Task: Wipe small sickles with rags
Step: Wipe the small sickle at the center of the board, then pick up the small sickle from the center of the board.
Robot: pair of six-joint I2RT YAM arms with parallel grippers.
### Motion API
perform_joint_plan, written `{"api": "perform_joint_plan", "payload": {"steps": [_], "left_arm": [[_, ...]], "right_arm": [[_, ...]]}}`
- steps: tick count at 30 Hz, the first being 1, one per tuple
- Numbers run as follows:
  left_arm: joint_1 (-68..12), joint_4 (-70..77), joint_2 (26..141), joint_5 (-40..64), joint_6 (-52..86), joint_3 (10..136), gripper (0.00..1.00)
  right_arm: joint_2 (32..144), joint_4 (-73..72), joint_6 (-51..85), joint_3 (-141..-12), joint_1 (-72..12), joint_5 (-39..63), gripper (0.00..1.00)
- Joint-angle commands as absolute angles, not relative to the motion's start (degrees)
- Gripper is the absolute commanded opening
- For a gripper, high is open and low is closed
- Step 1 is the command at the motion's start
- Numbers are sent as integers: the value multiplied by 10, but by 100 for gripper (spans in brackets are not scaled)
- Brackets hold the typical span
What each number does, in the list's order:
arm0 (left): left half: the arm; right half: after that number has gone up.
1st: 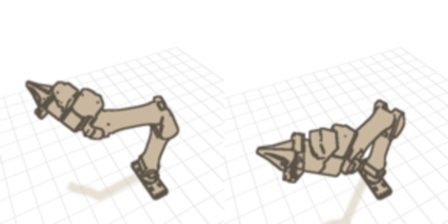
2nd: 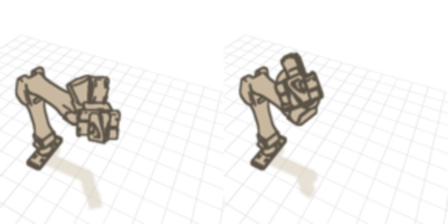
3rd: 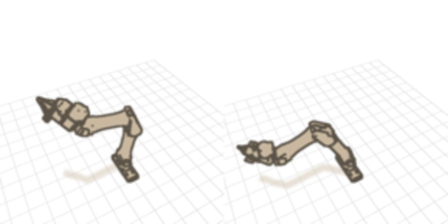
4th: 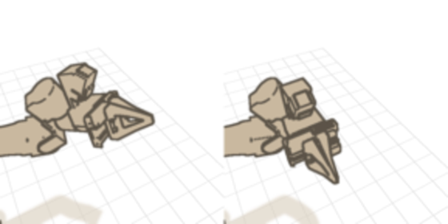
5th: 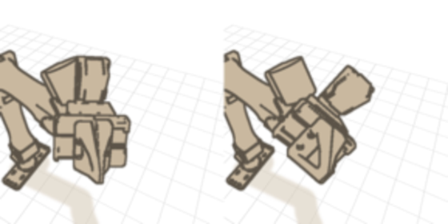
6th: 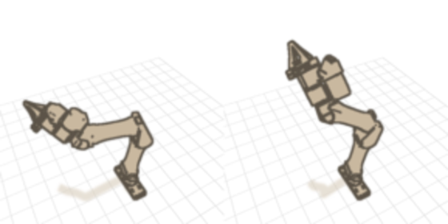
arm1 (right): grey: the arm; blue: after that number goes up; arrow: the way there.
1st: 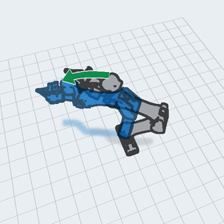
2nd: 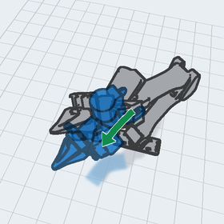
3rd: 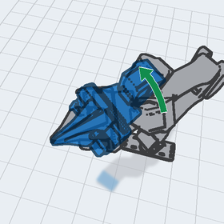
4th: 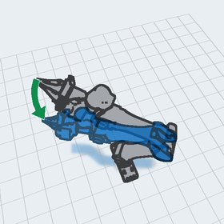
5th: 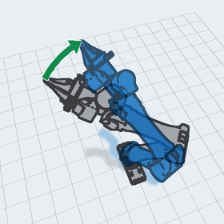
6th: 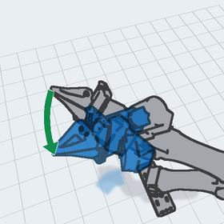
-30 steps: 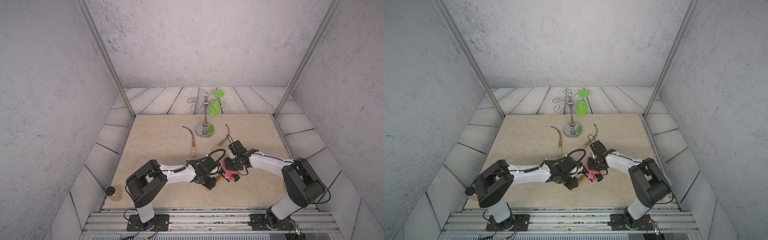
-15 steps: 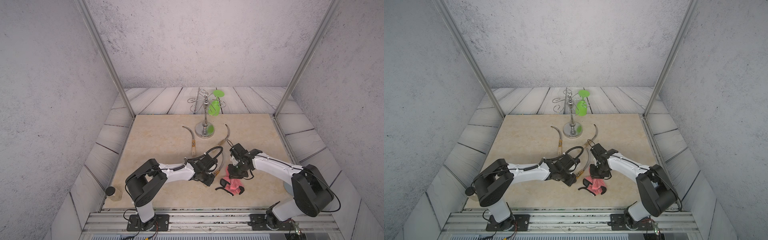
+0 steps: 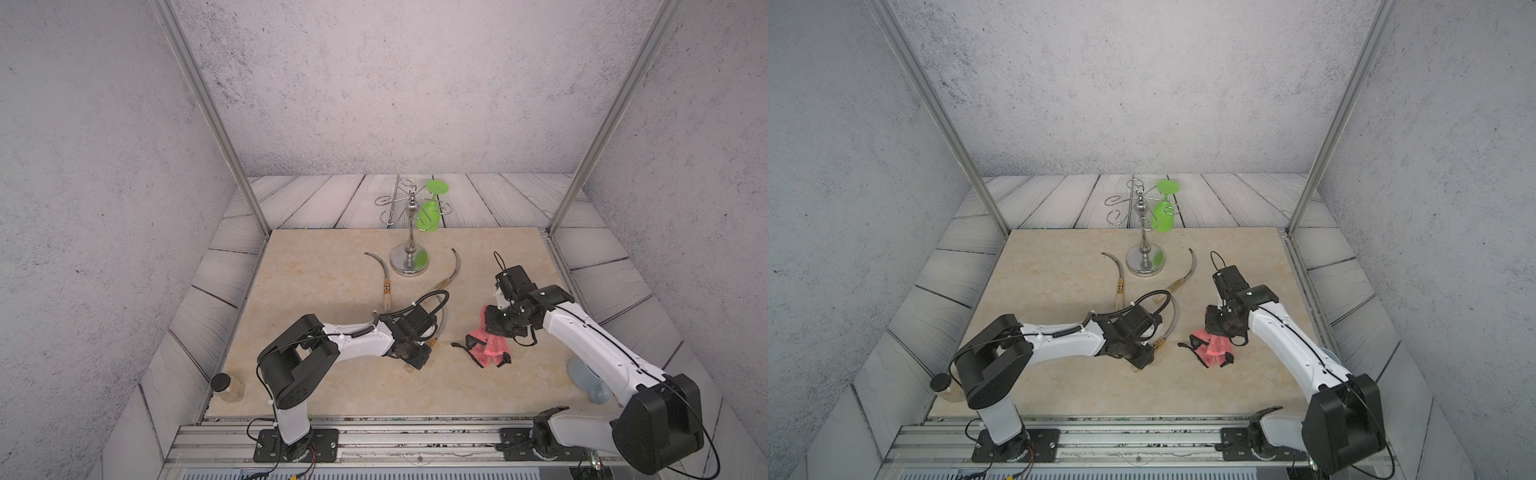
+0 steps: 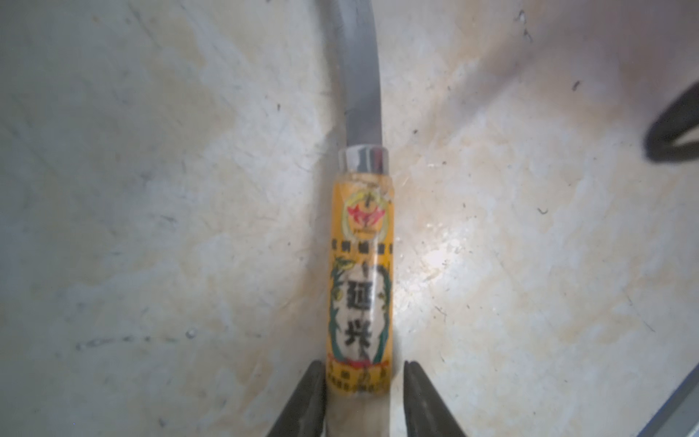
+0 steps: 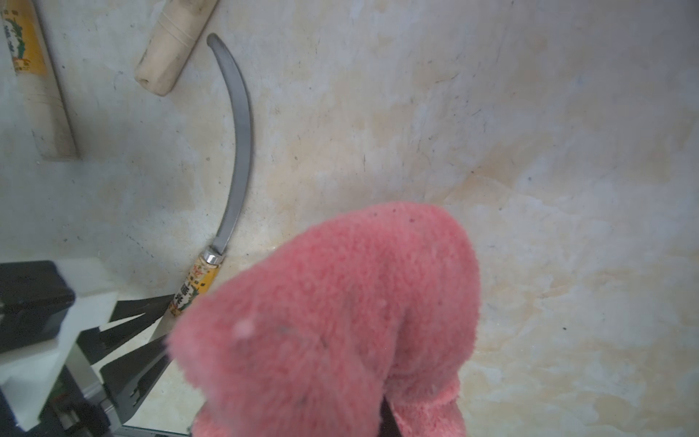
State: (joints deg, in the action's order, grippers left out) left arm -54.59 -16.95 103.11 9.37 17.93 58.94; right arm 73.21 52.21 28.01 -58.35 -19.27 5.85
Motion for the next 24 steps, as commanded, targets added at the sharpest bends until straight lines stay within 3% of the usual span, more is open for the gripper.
{"api": "perform_joint_plan", "payload": {"steps": [1, 13, 16, 20, 24], "left_arm": [[-546, -198, 1058, 84, 171, 614, 39], [-546, -241, 1106, 73, 162, 674, 37], [-546, -239, 1115, 69, 166, 679, 26], [-546, -231, 1124, 65, 175, 684, 0], [-545, -224, 1106, 67, 180, 684, 0]], "right_arm": [[708, 544, 254, -593, -180, 61, 17], [696, 528, 229, -596, -150, 85, 18], [701, 517, 225, -589, -145, 94, 18], [703, 502, 223, -574, -138, 100, 18], [693, 480, 220, -556, -121, 120, 18]]}}
